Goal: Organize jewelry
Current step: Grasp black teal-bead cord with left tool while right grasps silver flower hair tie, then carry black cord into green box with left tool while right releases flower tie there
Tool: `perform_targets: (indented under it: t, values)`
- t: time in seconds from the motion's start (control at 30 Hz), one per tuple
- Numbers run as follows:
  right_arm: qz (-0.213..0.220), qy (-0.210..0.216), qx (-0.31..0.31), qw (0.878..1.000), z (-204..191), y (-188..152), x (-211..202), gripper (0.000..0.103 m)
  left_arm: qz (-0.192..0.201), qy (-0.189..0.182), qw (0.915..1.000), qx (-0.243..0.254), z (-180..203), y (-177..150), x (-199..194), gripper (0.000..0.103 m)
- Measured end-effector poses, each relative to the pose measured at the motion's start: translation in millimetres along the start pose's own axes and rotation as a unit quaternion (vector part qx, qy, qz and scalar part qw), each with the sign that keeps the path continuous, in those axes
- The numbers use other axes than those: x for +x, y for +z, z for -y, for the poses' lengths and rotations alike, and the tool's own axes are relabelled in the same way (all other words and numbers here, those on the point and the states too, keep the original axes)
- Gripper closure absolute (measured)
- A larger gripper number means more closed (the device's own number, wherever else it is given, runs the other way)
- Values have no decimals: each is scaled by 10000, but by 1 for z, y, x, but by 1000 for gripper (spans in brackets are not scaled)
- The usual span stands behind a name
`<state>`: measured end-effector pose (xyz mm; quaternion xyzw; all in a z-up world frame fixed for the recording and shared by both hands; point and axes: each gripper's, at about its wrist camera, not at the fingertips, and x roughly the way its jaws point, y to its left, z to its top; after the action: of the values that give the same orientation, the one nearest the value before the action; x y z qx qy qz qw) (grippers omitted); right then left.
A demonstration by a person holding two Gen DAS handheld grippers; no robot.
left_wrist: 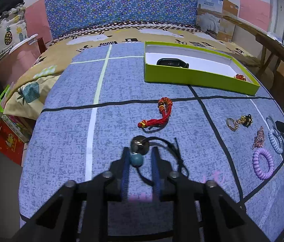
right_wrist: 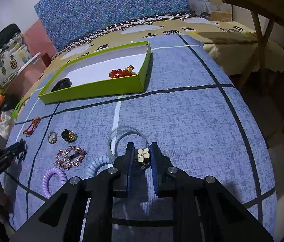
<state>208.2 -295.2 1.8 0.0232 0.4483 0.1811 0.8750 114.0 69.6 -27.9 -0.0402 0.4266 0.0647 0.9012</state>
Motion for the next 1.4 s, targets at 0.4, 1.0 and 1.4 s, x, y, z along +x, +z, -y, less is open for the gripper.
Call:
perform_targets:
  t: [0.4, 1.0, 1.4]
  values:
    - [311, 89, -112, 9994, -6, -3, -21, 87, 199, -179, 9996, 126, 6, -6, -16, 89]
    - [911, 430, -199, 9947, -23, -2, -66, 87, 780, -566, 9952, 192, 18, -4, -62, 89]
    - [956, 535, -360, 9933, -32, 7, -66, 87, 855, -715, 9933, 299, 30, 12, -61, 89]
